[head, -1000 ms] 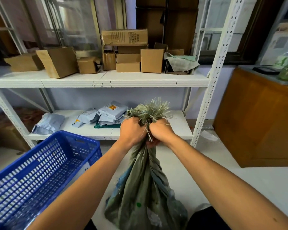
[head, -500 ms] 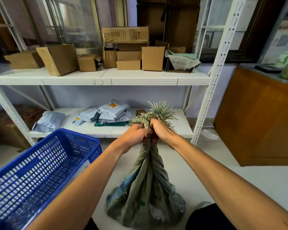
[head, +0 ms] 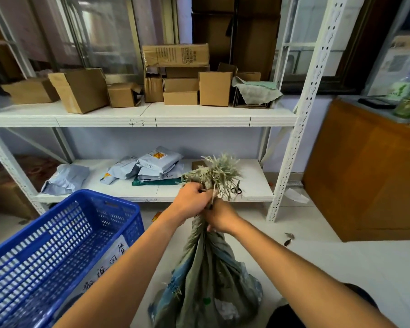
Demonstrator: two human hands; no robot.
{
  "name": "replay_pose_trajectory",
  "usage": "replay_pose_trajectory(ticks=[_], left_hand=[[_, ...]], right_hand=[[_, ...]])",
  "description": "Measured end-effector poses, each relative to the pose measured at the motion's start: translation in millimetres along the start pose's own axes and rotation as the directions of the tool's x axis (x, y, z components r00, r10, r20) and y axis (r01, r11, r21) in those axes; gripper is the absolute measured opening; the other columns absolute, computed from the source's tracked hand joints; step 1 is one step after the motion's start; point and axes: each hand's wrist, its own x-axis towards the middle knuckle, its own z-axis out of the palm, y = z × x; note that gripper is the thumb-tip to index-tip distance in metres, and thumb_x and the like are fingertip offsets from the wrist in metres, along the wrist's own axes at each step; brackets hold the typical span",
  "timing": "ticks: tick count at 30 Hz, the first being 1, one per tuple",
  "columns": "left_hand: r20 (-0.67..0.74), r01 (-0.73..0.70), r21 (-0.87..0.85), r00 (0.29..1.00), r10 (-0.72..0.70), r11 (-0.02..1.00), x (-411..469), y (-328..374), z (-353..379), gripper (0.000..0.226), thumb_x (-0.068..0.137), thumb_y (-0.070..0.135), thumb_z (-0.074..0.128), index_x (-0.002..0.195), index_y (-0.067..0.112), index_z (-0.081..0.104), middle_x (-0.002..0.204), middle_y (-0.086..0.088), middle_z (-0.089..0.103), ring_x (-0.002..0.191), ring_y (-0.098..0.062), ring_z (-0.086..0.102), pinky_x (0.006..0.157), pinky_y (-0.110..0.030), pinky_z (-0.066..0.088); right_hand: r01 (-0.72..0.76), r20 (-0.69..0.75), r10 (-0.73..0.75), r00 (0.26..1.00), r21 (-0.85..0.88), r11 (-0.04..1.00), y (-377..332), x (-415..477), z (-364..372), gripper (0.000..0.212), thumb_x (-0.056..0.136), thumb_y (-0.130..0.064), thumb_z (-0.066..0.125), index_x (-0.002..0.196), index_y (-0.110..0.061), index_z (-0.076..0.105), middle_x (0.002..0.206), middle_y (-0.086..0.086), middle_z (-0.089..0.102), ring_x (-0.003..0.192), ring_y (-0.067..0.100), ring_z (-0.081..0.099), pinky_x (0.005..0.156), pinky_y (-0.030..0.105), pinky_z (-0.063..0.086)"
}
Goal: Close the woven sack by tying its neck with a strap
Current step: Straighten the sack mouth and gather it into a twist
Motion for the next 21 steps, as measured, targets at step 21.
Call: replay_pose_trajectory(ticks=[21], left_hand=[[-0.547, -0.231, 0.198, 0.780, 0.303, 0.953, -9.0, 23.2, -74.1, 0.031, 0.093, 0.021, 0.060, 0.122, 0.017, 0.053, 0.120, 0.000, 0.059, 0.091, -0.022, 0.064, 0.088, -0.047, 0.053]], right_hand=[[0.014, 0.013, -0.013, 1.000, -0.018, 1.000, 34.4, 4.9, 0.0, 0.045, 0.095, -0.055, 0.053, 0.095, -0.015, 0.071, 0.094, 0.007, 0.073, 0.090, 0.027, 0.070, 0.086, 0.038, 0.057]])
